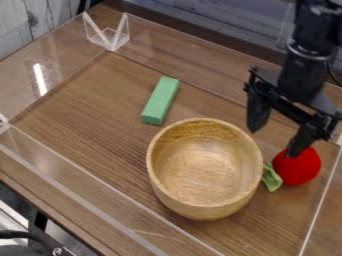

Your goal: Move the red fruit to the left

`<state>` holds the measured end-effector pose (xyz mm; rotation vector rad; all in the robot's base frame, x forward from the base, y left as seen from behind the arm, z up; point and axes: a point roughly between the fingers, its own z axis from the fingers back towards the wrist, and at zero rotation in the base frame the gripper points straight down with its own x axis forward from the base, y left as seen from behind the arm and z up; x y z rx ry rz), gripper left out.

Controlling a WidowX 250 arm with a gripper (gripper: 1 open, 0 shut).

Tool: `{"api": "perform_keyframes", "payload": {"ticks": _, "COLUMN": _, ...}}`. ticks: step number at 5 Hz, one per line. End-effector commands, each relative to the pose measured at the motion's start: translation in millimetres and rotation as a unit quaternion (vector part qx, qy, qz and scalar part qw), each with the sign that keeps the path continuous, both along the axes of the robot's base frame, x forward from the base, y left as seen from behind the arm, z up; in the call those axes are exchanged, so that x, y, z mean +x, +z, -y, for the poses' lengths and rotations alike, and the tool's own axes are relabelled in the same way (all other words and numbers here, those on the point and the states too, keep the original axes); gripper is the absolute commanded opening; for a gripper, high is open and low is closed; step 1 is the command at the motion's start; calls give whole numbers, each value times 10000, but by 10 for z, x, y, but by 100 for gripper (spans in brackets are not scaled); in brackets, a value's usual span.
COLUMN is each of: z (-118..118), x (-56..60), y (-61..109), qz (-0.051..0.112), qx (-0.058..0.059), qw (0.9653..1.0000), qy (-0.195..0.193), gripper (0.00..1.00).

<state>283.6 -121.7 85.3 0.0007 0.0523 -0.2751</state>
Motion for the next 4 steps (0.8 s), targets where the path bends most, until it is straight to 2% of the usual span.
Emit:
{"api": "perform_keyframes", "payload": {"ticks": 1, "z": 139, "x": 121, "y": 66, "qz": 427, "qx": -70, "qw": 9990, "qy": -88, "gripper": 100}}
{"api": "perform_keyframes", "payload": {"ticks": 2, "z": 216, "x": 143, "y": -31, "qz": 534, "qx": -56, "qw": 9984, "qy": -181, "gripper": 100}}
{"api": "perform_keyframes", "payload": {"ticks": 4, "z": 263, "x": 169, "y": -216, "qz": 635, "qx": -51, "qw": 9972, "qy": -390, "gripper": 100}}
